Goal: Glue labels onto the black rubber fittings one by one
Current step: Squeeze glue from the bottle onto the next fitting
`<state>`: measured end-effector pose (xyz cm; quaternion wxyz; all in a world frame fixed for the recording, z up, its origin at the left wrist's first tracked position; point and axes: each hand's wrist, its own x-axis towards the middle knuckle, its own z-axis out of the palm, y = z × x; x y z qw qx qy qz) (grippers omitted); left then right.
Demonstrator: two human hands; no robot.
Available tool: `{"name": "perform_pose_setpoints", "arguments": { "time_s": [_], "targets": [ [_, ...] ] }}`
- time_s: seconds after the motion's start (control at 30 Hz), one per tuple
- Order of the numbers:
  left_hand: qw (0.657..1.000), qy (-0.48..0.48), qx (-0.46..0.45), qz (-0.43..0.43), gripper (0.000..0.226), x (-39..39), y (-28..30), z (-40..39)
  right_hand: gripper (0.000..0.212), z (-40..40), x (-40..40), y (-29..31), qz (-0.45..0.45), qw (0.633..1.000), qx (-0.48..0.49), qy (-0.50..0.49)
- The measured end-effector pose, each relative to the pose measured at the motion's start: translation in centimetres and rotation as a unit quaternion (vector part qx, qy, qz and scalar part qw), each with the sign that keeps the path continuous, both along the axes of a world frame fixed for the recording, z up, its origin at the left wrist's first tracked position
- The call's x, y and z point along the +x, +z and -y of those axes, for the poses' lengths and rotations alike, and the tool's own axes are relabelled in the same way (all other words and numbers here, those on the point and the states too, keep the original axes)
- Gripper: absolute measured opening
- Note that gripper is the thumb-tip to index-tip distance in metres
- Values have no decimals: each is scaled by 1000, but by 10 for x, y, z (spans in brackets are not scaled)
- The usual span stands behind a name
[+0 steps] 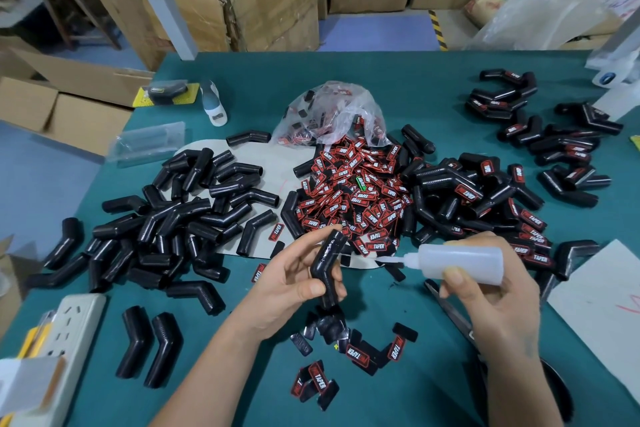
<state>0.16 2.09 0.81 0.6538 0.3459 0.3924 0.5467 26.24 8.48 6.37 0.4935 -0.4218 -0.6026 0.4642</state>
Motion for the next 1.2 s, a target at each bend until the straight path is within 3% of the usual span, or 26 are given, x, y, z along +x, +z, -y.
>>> {"name": "perform_pose_setpoints", "arguments": {
  "time_s": [1.2],
  "targets": [
    [1000, -2, 2, -1, 79, -1, 3, 1, 22, 1, 2, 1, 0, 1000, -21, -1]
  ]
}}
